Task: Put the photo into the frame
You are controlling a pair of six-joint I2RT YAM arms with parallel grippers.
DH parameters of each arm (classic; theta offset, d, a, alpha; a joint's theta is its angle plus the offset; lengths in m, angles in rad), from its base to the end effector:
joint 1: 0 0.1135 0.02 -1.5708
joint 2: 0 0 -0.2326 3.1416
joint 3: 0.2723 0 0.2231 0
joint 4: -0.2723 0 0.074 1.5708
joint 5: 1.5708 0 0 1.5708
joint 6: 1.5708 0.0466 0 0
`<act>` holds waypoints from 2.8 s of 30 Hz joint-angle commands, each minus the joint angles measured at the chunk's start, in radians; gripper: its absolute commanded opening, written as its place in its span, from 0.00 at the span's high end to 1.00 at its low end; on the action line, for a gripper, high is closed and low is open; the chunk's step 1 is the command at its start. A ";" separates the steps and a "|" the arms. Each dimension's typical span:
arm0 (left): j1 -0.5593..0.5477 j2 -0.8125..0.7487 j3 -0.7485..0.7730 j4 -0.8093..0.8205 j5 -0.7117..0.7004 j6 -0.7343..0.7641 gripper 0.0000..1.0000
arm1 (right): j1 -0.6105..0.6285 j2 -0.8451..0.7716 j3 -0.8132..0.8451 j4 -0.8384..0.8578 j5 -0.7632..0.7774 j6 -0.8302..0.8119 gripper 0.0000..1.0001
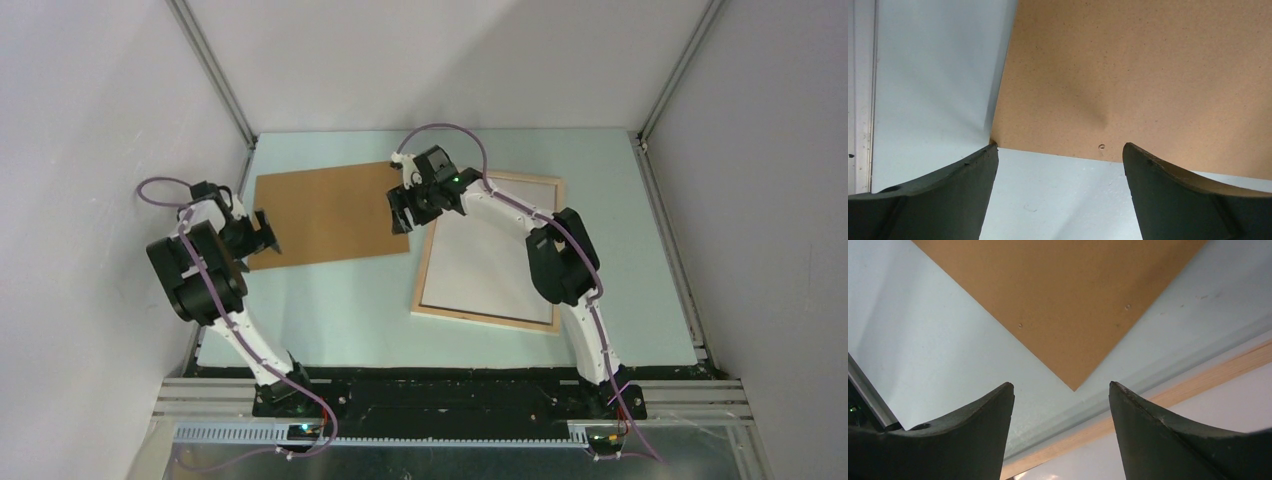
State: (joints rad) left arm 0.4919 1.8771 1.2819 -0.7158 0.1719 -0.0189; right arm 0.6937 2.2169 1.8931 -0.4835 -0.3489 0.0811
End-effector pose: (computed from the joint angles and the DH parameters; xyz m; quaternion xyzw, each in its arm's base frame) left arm 0.2969 0.1500 0.1486 -0.2388 0.9587 -0.0525 0.1454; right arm 0.3468 0.3091 0.2026 -0.3372 0.8519 0.2877 0.2789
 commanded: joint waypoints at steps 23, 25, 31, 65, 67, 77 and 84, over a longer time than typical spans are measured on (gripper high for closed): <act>0.004 0.043 0.121 0.016 -0.063 0.117 0.00 | -0.042 0.152 0.182 -0.033 -0.016 0.032 0.26; -0.001 0.053 0.125 0.017 -0.067 0.121 0.00 | -0.043 0.170 0.197 -0.045 -0.021 0.038 0.27; -0.015 0.063 0.116 0.018 -0.046 0.130 0.01 | -0.046 0.200 0.200 -0.047 -0.041 0.062 0.27; -0.082 -0.129 -0.144 0.057 0.037 0.117 0.11 | -0.036 0.205 0.128 -0.030 -0.115 0.102 0.27; -0.086 -0.156 -0.180 0.058 0.059 0.109 0.11 | -0.038 0.209 0.138 -0.034 -0.117 0.097 0.27; -0.179 -0.348 -0.370 0.065 0.166 0.128 0.11 | -0.070 0.256 0.245 -0.102 -0.116 0.032 0.26; -0.305 -0.459 -0.409 0.060 0.216 0.217 0.12 | -0.080 0.341 0.426 -0.172 -0.124 -0.046 0.24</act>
State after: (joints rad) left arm 0.2764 1.4902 0.8711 -0.6891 0.2119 0.1390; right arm 0.5827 2.5160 2.2139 -0.6075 -0.3916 0.0841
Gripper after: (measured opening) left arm 0.888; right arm 0.753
